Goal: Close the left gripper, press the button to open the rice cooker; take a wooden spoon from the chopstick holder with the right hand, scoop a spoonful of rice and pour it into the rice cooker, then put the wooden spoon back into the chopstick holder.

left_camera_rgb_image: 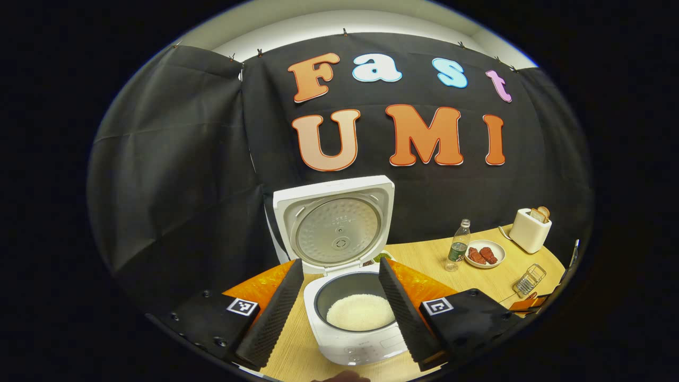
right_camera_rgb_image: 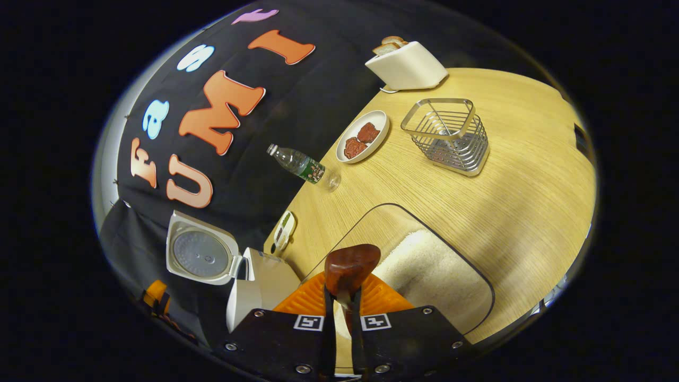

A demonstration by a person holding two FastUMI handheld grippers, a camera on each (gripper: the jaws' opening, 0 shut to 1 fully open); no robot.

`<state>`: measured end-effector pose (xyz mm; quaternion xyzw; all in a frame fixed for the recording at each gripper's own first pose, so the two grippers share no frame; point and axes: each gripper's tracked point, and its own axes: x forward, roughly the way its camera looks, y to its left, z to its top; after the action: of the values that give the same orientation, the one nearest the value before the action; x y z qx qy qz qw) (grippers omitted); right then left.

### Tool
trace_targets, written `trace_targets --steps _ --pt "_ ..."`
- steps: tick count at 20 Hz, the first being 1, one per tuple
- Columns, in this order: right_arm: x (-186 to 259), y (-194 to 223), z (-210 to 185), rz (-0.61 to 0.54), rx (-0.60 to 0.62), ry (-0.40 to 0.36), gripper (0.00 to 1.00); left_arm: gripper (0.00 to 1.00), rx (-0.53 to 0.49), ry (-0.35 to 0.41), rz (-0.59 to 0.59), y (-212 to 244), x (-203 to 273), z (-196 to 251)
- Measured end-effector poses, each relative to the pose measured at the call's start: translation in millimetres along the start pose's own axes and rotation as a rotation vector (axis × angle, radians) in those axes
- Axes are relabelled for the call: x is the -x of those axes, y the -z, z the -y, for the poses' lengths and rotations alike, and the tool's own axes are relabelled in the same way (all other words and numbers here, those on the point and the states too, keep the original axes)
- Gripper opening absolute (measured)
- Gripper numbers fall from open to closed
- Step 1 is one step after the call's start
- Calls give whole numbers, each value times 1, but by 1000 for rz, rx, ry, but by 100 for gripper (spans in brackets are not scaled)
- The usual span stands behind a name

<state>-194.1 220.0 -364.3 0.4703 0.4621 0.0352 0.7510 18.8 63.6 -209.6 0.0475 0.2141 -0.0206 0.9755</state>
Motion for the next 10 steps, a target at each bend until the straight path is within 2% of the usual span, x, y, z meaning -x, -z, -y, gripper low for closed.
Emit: trace_targets --steps 4,10 --pt "8 -15 -2 -11 -89 -66 11 97 11 2 4 -3 1 6" --pt "20 -50 6 -11 -212 -116 11 96 26 -23 3 0 5 5"
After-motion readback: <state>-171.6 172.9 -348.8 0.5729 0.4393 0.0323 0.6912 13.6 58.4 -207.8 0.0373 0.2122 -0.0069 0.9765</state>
